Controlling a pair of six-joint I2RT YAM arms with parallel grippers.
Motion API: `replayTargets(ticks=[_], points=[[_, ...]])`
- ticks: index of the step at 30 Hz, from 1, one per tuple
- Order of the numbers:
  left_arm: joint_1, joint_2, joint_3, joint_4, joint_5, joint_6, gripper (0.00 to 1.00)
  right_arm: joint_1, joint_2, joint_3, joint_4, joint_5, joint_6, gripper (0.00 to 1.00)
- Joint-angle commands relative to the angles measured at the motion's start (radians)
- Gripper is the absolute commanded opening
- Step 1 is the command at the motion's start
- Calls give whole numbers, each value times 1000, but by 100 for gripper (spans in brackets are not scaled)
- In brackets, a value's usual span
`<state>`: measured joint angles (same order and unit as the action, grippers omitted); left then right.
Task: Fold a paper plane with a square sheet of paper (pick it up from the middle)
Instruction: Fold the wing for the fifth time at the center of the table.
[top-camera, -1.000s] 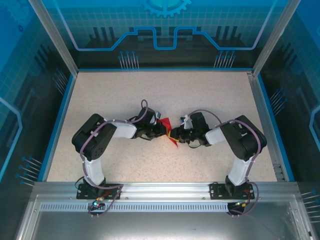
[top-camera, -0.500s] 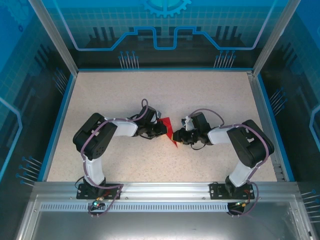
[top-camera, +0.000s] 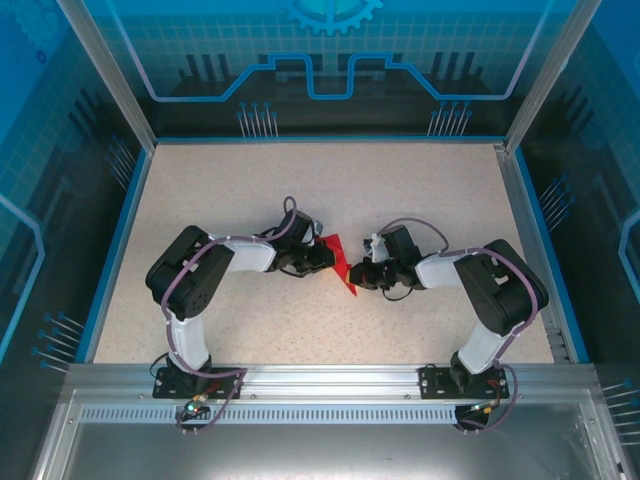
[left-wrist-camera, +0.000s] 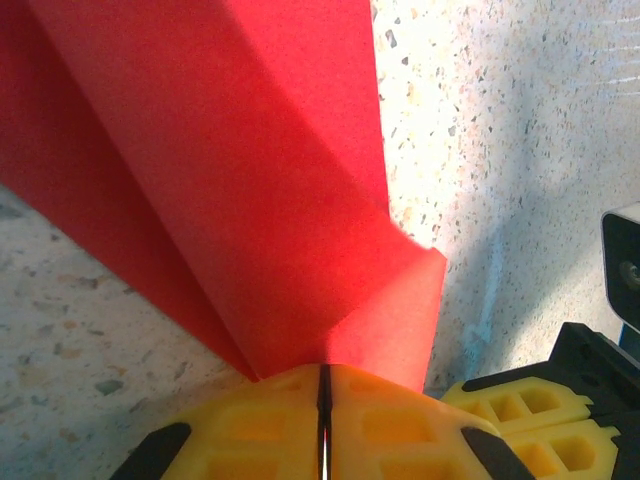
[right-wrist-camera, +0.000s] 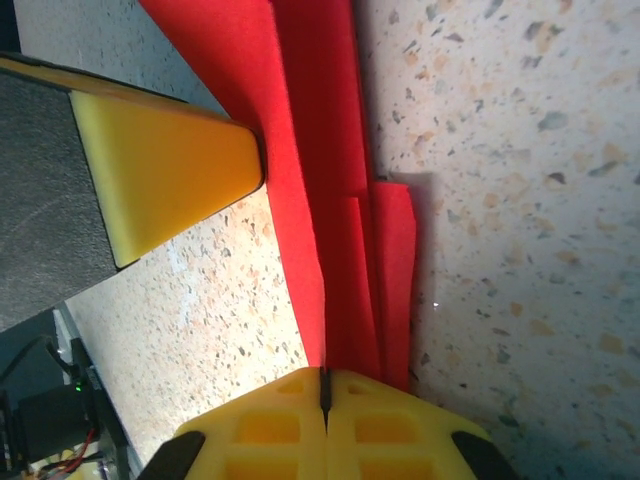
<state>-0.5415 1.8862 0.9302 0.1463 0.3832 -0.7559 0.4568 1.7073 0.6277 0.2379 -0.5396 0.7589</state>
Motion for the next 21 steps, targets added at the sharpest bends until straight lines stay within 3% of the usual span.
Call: replayTargets(ticks=[1,11,21], points=[[-1,-19,25,-12,22,35,13,-30,18,-13,57,-44,40,2],[-1,-83,-80,159,87,56,18,-42,29,-18,185,-168,152,1],[-1,-18,-58,151,53,43,16,-59,73,-25,202,-183,190,2]])
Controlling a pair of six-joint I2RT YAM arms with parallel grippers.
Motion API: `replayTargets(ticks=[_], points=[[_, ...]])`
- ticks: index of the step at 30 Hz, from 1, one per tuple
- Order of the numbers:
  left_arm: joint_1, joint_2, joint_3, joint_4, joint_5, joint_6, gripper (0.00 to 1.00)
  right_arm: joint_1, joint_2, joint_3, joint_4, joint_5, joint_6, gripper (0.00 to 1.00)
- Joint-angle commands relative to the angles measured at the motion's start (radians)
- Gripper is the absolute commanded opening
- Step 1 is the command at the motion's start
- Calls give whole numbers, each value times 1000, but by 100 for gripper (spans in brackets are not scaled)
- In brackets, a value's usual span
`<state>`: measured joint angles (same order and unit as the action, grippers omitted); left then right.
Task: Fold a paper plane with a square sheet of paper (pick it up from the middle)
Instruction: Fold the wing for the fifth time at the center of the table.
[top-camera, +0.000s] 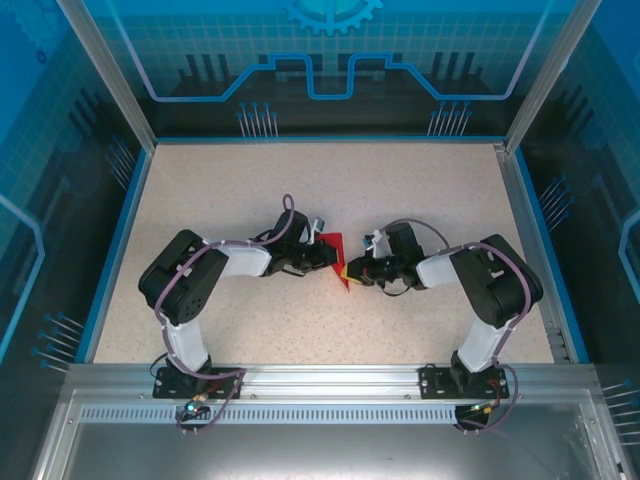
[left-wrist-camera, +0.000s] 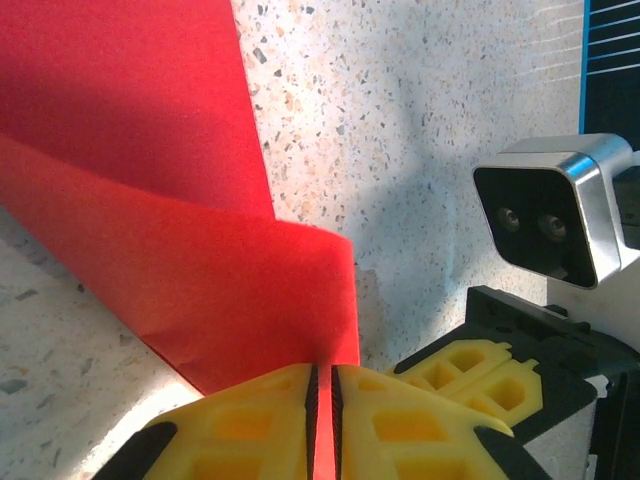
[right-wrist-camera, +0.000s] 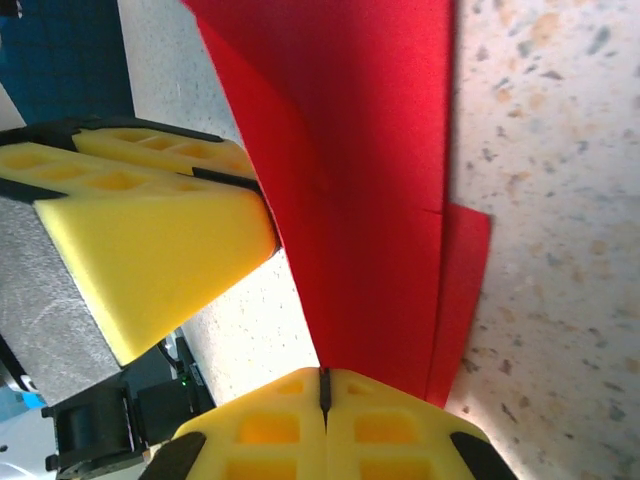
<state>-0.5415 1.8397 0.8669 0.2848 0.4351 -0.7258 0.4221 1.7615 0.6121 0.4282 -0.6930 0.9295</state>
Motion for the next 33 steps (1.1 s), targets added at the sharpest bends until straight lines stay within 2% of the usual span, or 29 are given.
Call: replayTargets(ticks=[1,7,16,23,33], points=[[-2,35,12,8,-3,12,16,-26,24,-9,11,-28,16,2],[-1,69,39,-22,-17,8,15,-29,48,1,-10,-16,-3,6],[-2,84,71,-56,-23,-6,16,-28,3,17,-91,11,-76,22],[-1,87,84,-84,-30,-18,16,30,-89,102,-358,190,-367,27],[-2,96,98,-108,-36,-28,16,125,-99,181,-472,419,-451,28]])
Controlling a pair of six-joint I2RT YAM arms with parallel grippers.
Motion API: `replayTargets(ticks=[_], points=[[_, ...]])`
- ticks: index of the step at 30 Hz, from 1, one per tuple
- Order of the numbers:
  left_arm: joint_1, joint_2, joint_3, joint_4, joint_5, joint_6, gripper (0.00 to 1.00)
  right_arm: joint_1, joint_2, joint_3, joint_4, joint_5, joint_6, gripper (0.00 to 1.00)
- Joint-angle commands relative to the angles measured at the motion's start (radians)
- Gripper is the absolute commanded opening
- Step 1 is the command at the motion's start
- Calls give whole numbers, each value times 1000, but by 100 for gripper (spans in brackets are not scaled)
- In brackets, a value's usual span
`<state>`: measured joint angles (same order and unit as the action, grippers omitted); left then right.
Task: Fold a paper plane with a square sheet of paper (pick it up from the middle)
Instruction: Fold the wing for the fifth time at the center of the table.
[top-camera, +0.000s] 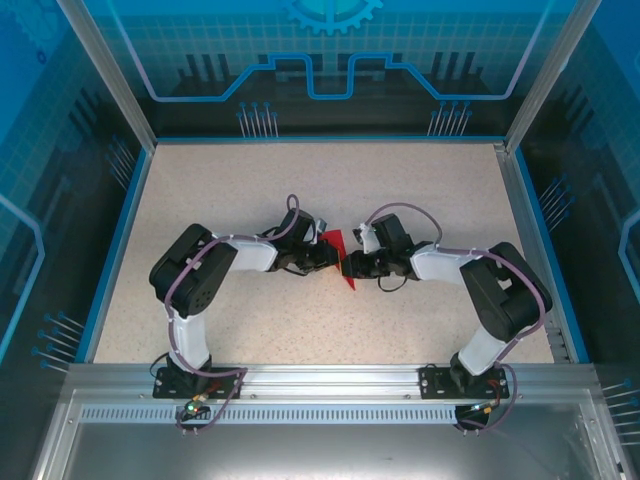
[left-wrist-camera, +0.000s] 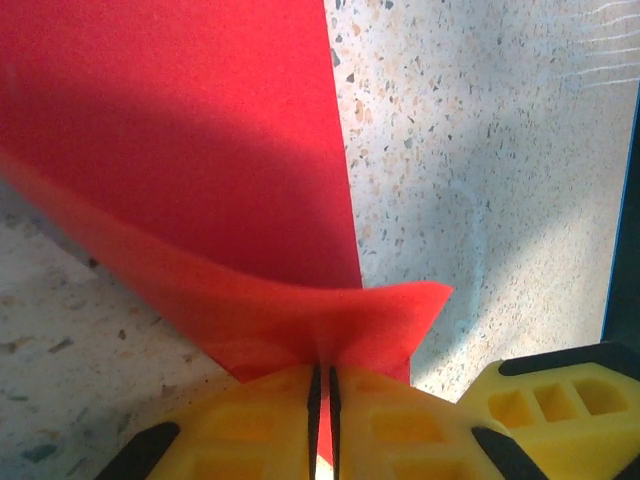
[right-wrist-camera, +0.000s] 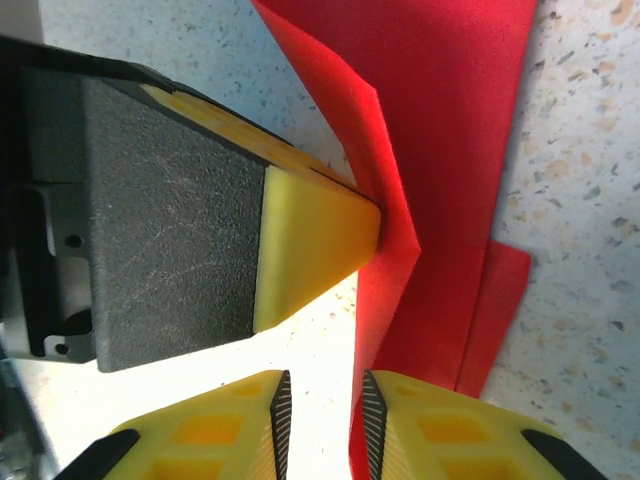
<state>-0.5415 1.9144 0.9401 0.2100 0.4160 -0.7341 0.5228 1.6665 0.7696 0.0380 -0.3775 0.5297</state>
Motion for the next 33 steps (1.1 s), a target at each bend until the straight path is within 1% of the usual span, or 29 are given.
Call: replayTargets(ticks=[1,8,18,24,29,32,33], points=[[-2,21,25,-34,-17,-20,16,30,-1,28,-84,115,-50,28],[-2,21,29,-40,-19,-21,16,66,7,48,-119,193,-58,31],[-2,23,37,-48,-27,-28,16,89,50,74,-116,187,-69,30],[-1,25,40,-53,-28,-30,15,102,64,86,-118,213,-73,30],[-2,23,42,-57,-28,-32,15,111,80,87,-111,254,-85,28],[-1,17,43,-58,-27,-32,15,115,79,69,-86,275,-98,24],[-1,14,43,-59,-28,-32,15,115,78,61,-77,280,-100,21]])
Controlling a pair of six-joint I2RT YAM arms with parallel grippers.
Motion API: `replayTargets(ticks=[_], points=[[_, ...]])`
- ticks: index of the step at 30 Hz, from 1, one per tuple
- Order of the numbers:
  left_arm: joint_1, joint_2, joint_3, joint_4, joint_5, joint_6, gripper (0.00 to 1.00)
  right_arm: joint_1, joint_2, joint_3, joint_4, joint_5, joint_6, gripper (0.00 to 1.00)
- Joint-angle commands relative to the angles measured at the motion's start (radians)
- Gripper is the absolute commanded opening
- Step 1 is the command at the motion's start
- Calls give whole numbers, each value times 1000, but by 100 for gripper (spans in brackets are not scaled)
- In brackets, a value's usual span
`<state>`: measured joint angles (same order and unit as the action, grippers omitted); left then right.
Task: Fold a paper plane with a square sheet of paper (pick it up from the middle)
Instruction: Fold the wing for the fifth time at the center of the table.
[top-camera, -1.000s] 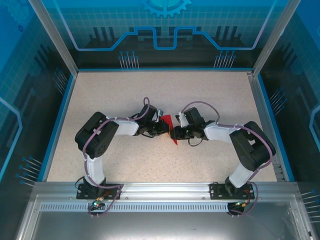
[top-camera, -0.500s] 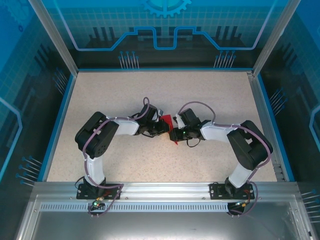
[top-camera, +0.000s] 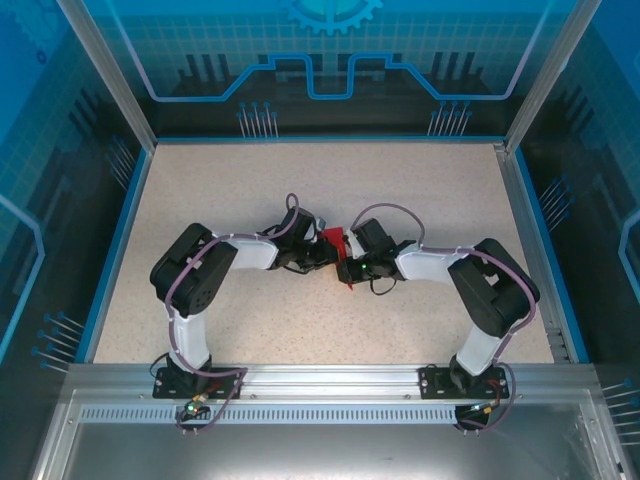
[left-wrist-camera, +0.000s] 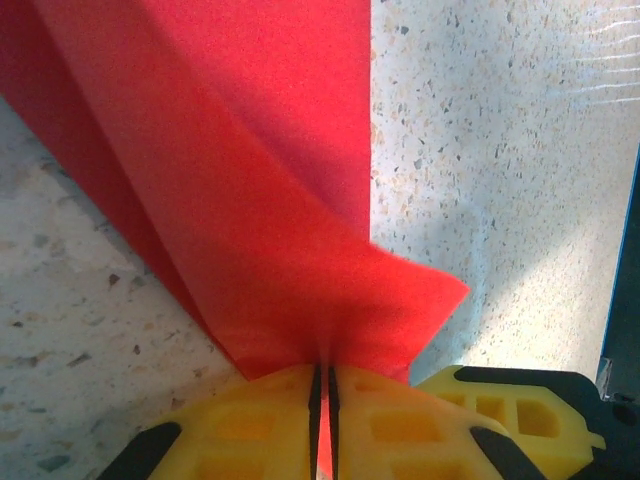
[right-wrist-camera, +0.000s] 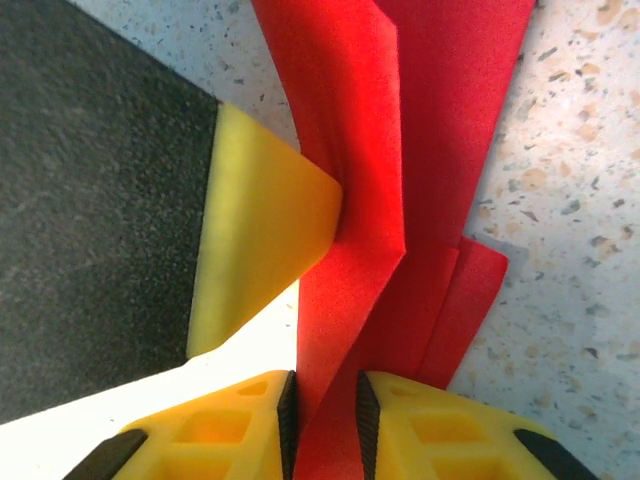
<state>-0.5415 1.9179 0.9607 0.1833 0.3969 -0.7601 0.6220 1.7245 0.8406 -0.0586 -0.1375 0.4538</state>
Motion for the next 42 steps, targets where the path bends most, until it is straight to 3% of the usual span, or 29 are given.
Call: replayTargets(ticks=[1,5,8,20,28,42], points=[[-2,6,24,-33,-8,-6,15,15,16,-18,29,42,-27,17],[-1,-21,26,-46,-10,4,15,4,-13,-52,77,-30,-11,5],[1,-55,18,-48,-9,14,16,-41,-36,-95,153,-175,36,1],[0,-137,-94,62,28,36,17,-151,-17,-184,375,-520,230,0],[0,-106,-111,112,61,29,17,-187,49,-178,409,-595,315,0],[0,-74,-111,123,67,43,17,-209,112,-167,369,-584,355,0]])
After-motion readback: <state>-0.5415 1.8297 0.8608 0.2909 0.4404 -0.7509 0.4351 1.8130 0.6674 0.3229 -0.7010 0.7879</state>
